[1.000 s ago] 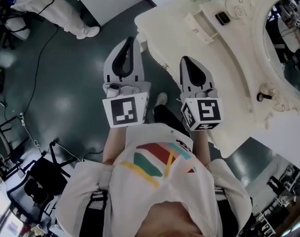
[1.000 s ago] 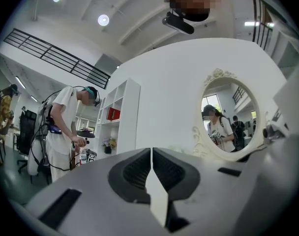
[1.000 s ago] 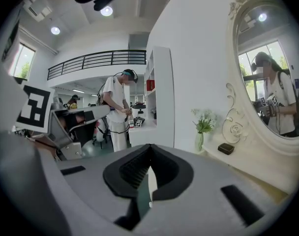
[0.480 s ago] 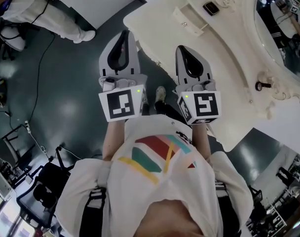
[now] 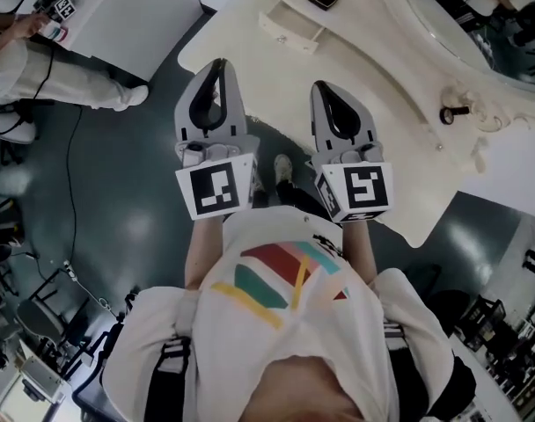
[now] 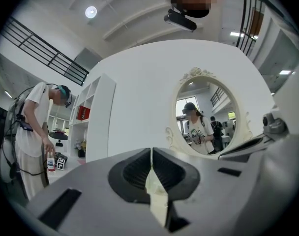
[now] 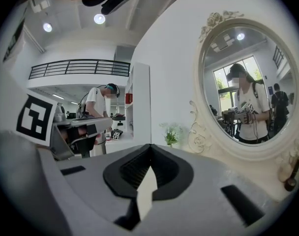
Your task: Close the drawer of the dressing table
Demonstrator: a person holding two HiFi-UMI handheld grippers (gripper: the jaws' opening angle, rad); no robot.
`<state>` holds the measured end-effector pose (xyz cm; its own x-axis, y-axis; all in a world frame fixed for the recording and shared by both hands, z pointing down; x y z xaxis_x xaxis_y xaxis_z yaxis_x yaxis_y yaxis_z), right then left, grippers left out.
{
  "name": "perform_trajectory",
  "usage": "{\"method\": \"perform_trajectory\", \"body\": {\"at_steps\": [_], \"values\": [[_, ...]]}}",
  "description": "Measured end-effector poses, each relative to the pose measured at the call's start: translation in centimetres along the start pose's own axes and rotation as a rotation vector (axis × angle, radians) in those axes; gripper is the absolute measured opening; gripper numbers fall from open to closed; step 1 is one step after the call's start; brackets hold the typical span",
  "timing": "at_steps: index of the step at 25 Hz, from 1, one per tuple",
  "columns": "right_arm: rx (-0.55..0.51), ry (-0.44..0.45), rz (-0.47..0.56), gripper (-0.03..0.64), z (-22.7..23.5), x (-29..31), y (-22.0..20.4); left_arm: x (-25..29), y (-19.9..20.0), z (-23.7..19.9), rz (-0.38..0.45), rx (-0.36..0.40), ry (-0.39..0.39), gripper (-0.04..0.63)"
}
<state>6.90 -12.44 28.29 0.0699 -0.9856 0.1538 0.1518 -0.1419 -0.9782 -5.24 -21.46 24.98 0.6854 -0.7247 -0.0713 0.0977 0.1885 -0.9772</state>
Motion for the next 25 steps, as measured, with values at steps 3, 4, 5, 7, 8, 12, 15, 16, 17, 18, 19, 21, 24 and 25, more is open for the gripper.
{"method": "perform_trajectory", "body": {"at_steps": [3, 4, 5, 7, 8, 12, 15, 16, 17, 18, 19, 21, 24, 25], "values": [[0.012, -0.041, 0.007, -0.002, 1.4, -1.0, -0.1, 0.8, 0.1, 1.7, -0.005, 0.007, -0.044, 0.012], [0.017, -0.053, 0.01, -0.002, 1.8, -1.2, -0.1, 1.0, 0.2, 2.2, -0.006, 0.009, -0.056, 0.012], [0.022, -0.062, 0.014, -0.002, 2.2, -1.5, 0.0, 1.3, 0.2, 2.6, -0.005, 0.011, -0.066, 0.012], [0.029, -0.075, 0.019, -0.002, 2.9, -1.9, 0.0, 1.6, 0.4, 3.5, 0.0, 0.014, -0.082, 0.012], [0.032, -0.08, 0.019, -0.002, 3.2, -2.1, 0.0, 1.7, 0.4, 3.8, 0.001, 0.015, -0.088, 0.012], [0.043, -0.093, 0.023, -0.002, 4.0, -2.3, -0.1, 2.2, 0.4, 4.6, -0.007, 0.018, -0.105, 0.012], [0.045, -0.096, 0.021, -0.002, 4.3, -2.1, -0.1, 2.5, 0.1, 4.7, -0.02, 0.017, -0.109, 0.012], [0.045, -0.096, 0.019, -0.002, 4.3, -2.1, -0.1, 2.6, 0.0, 4.7, -0.026, 0.017, -0.11, 0.012], [0.046, -0.097, 0.017, -0.002, 4.4, -2.0, -0.1, 2.8, -0.2, 4.8, -0.032, 0.018, -0.111, 0.012], [0.048, -0.098, 0.015, -0.002, 4.5, -1.9, -0.2, 3.0, -0.3, 4.8, -0.036, 0.018, -0.112, 0.012], [0.05, -0.099, 0.012, -0.002, 4.6, -1.9, -0.3, 3.4, -0.4, 4.8, -0.036, 0.015, -0.111, 0.012], [0.053, -0.1, 0.006, -0.002, 4.9, -1.7, -0.5, 4.3, -0.6, 4.9, -0.036, 0.002, -0.113, 0.012], [0.059, -0.098, -0.005, -0.002, 5.3, -1.5, -0.8, 5.9, -1.5, 5.3, -0.028, -0.021, -0.136, 0.012], [0.06, -0.097, -0.009, -0.002, 5.4, -1.4, -1.0, 6.5, -2.0, 5.4, -0.032, -0.018, -0.148, 0.013]]}}
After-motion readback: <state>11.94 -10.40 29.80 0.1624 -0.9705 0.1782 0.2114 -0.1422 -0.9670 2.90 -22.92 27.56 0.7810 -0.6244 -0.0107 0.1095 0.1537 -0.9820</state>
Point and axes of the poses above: the fingertips, and each gripper's own axes: x forward along the fingers, z to its right, y out of its top, the point moved 3 cm from there along -x, backward along the fingers, and after that the axes turned 8 degrees about x, right-handed, at the moved point
